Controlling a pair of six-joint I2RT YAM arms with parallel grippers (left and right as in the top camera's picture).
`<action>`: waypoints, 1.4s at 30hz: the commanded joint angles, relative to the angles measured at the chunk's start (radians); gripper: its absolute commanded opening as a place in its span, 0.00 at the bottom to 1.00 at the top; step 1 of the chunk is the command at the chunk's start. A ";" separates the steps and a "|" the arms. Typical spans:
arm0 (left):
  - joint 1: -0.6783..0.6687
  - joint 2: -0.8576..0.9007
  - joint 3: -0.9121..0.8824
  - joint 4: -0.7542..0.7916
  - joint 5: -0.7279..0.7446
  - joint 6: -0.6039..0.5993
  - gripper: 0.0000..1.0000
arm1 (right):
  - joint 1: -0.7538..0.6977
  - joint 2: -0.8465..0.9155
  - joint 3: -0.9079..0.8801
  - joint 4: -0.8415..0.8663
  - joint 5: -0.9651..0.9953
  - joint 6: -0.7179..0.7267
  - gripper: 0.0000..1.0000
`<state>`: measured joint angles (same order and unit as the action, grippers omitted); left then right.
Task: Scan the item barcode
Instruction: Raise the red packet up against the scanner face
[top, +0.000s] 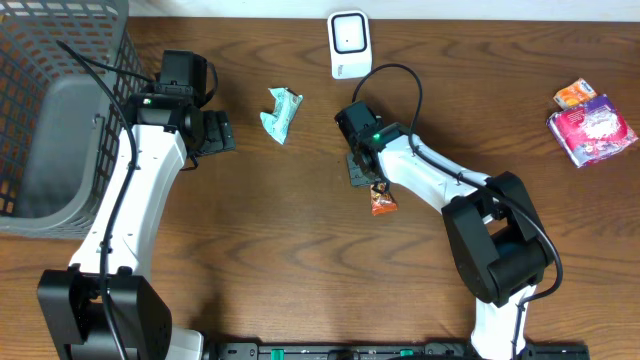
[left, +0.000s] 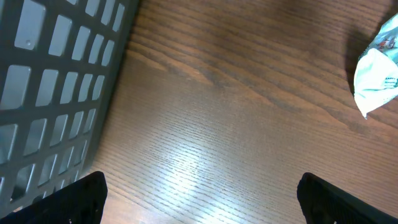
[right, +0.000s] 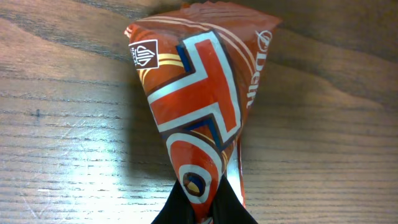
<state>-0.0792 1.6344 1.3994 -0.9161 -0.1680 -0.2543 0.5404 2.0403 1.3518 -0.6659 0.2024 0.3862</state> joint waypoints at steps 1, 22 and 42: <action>0.002 0.010 0.004 -0.002 -0.020 0.006 0.98 | -0.010 0.005 0.084 0.005 -0.009 -0.023 0.01; 0.002 0.010 0.004 -0.002 -0.020 0.006 0.98 | -0.047 0.008 0.239 0.626 0.022 -0.101 0.01; 0.002 0.010 0.004 -0.002 -0.020 0.006 0.98 | -0.172 0.331 0.706 0.451 -0.187 0.122 0.01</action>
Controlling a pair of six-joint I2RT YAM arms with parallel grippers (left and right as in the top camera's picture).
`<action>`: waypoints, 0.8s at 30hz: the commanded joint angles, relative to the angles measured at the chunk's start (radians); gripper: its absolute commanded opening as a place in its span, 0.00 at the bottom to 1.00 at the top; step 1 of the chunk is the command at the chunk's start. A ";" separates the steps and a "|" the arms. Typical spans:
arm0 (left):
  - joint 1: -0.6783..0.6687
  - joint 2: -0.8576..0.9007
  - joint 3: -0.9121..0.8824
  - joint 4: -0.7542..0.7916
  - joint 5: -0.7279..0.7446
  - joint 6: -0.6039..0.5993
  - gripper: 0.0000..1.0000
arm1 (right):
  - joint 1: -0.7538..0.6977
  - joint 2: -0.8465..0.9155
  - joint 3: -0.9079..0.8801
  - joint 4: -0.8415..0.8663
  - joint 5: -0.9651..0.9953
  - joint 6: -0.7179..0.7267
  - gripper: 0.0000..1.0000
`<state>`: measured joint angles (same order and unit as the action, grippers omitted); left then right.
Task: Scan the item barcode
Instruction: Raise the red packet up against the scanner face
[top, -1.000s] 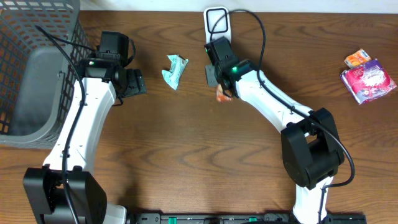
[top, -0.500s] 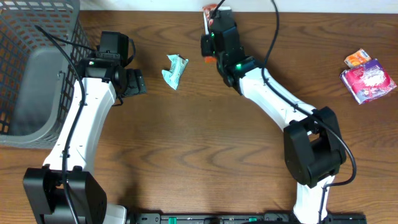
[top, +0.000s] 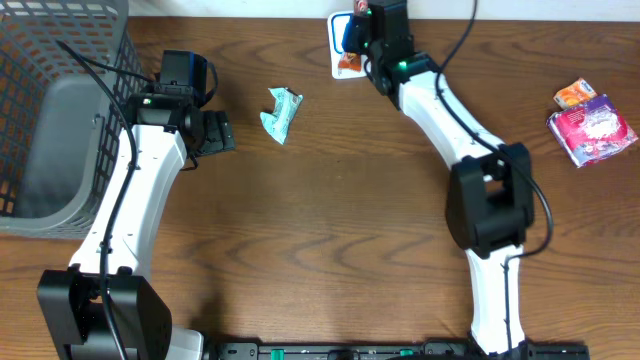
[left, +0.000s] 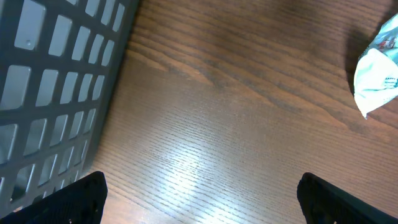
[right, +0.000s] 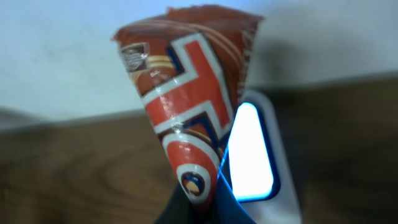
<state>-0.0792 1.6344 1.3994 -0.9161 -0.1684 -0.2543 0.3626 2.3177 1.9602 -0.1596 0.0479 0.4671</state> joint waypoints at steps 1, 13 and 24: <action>0.002 0.010 0.004 -0.002 -0.020 0.006 0.98 | 0.005 0.064 0.114 -0.079 -0.032 0.042 0.01; 0.002 0.010 0.004 -0.002 -0.020 0.006 0.98 | -0.006 0.065 0.220 -0.225 -0.032 0.018 0.01; 0.002 0.010 0.004 -0.002 -0.020 0.006 0.98 | -0.112 0.065 0.472 -0.612 -0.008 0.011 0.01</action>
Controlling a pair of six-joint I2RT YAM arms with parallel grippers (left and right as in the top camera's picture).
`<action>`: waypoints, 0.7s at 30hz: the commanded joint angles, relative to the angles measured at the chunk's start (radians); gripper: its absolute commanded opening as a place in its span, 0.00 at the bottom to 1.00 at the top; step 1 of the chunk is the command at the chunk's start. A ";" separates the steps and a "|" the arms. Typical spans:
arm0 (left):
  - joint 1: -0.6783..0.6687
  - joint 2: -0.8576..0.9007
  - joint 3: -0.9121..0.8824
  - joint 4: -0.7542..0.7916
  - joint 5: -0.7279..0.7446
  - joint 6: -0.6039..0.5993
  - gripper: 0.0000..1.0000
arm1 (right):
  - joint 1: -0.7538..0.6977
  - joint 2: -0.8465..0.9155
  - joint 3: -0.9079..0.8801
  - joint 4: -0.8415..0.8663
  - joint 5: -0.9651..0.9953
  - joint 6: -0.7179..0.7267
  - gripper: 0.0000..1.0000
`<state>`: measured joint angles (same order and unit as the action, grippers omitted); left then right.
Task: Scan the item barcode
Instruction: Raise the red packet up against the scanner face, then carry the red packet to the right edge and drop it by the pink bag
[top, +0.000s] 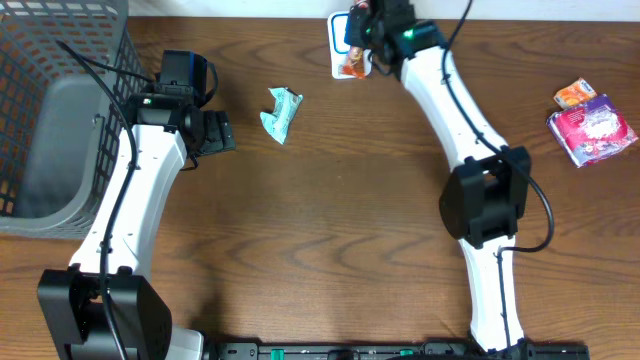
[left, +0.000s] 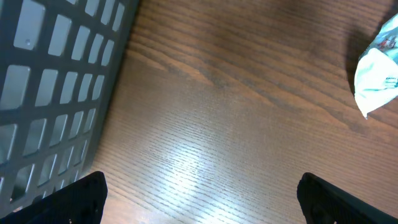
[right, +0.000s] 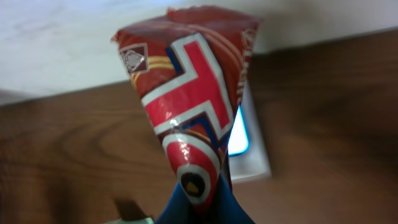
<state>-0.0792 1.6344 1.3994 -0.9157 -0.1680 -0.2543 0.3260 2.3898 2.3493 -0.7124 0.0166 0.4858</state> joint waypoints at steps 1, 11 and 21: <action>0.002 0.010 0.004 -0.003 -0.020 0.006 0.98 | -0.099 -0.007 0.102 -0.106 0.039 -0.014 0.01; 0.002 0.010 0.005 -0.003 -0.020 0.006 0.98 | -0.395 -0.007 0.168 -0.575 0.408 -0.113 0.01; 0.002 0.010 0.004 -0.003 -0.020 0.006 0.98 | -0.684 -0.007 0.167 -0.729 0.449 -0.112 0.02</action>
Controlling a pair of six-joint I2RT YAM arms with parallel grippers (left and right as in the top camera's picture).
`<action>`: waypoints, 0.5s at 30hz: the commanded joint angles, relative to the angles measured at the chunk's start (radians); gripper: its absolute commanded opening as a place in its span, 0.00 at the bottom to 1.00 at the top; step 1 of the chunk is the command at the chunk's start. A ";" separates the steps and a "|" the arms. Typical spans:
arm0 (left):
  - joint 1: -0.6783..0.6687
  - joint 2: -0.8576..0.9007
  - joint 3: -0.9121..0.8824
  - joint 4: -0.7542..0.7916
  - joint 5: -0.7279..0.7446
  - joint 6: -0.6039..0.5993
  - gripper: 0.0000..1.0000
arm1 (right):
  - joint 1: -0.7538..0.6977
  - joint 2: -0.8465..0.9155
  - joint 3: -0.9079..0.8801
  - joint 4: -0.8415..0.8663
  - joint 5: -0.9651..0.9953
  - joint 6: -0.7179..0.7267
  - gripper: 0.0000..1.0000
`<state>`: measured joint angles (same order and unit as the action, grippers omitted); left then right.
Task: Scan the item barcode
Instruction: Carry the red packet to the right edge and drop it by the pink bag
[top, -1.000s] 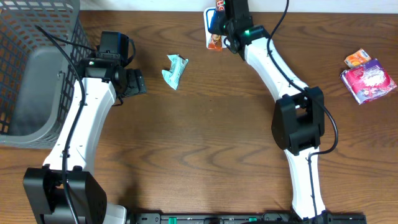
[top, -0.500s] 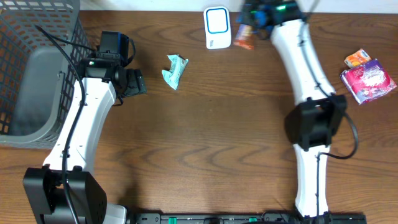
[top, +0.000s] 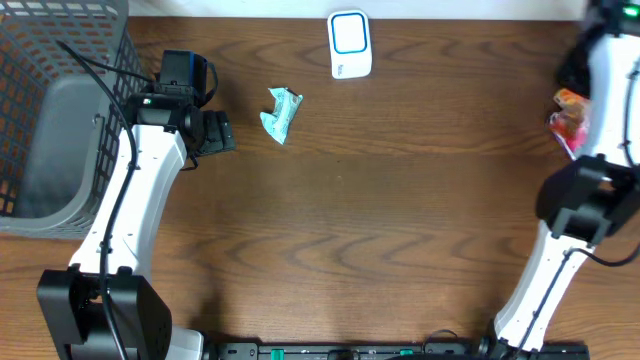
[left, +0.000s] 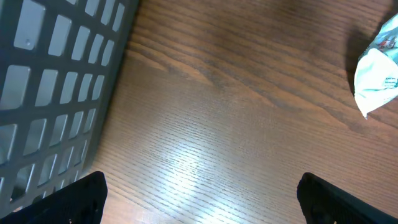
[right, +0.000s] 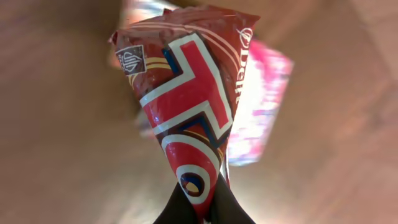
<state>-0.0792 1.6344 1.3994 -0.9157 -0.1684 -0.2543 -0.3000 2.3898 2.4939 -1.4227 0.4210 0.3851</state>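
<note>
A red snack packet (right: 186, 112) with white and blue stripes fills the right wrist view, with my right gripper (right: 202, 210) shut on its lower tip. My right arm (top: 605, 60) stands blurred at the table's far right edge, and the packet does not show in the overhead view. The white scanner (top: 350, 45) with its lit blue window stands at the back middle, uncovered. My left gripper (left: 199, 199) is open and empty over bare wood beside the basket. A teal packet (top: 281, 112) lies to its right.
A grey plastic basket (top: 60, 110) takes up the back left corner. An orange packet (top: 568, 97) and a pink packet (right: 264, 112) lie at the far right, below my right gripper. The teal packet (left: 376, 78) shows at the left wrist view's right edge.
My right gripper, still holding the red packet, was in front of the scanner at the back middle. Now it is at the far right over the pink packet. The left arm has not moved.
My right gripper was first shut on the red packet down on the table's middle. Then it held the packet up against the scanner's lit window, and was still there a moment later. Now the packet hangs over the pile at the far right.
</note>
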 joint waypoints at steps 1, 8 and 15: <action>0.002 0.010 0.004 -0.003 -0.020 0.006 0.98 | -0.080 -0.007 0.023 -0.029 0.044 -0.011 0.01; 0.002 0.010 0.004 -0.003 -0.020 0.006 0.98 | -0.214 -0.007 -0.052 -0.062 -0.029 -0.004 0.01; 0.002 0.010 0.004 -0.003 -0.020 0.006 0.98 | -0.276 -0.007 -0.227 0.009 -0.057 0.128 0.02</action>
<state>-0.0792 1.6344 1.3994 -0.9157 -0.1684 -0.2543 -0.5640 2.3898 2.3306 -1.4380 0.3775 0.4339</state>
